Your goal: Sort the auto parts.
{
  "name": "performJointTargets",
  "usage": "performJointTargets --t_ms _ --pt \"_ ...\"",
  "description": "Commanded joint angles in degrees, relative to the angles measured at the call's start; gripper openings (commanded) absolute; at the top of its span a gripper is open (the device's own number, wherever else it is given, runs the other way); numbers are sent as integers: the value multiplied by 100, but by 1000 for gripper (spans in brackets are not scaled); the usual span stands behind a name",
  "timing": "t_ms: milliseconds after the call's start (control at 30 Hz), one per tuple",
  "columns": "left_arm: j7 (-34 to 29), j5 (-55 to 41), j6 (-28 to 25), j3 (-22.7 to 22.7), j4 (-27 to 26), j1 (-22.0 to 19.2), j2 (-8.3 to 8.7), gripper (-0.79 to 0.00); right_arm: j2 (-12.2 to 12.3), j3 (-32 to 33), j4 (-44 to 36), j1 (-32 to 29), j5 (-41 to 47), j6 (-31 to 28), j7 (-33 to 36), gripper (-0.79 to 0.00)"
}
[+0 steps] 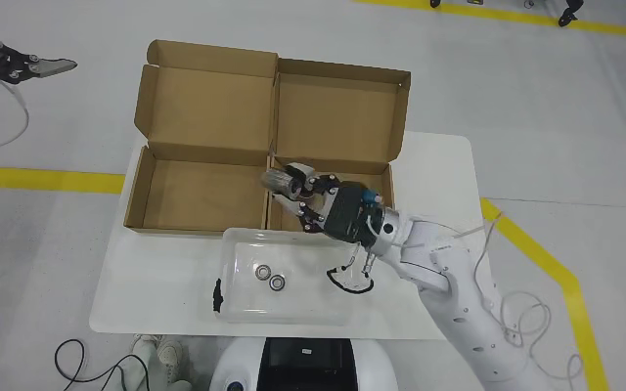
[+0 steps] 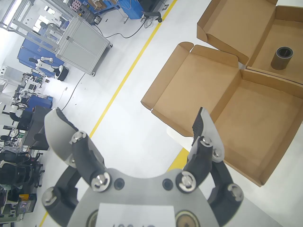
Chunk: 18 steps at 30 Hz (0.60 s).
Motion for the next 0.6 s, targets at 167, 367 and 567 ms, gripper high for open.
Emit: performJointTargets --t_ms 167,367,567 --pt "0 0 0 0 0 0 0 0 70 246 -78 -275 -169 584 1351 -785" --pt "0 0 0 0 0 0 0 0 100 459 136 -338 96 1075 2423 -785" --pt "0 0 0 0 0 0 0 0 40 243 761 51 93 1598 3345 -785"
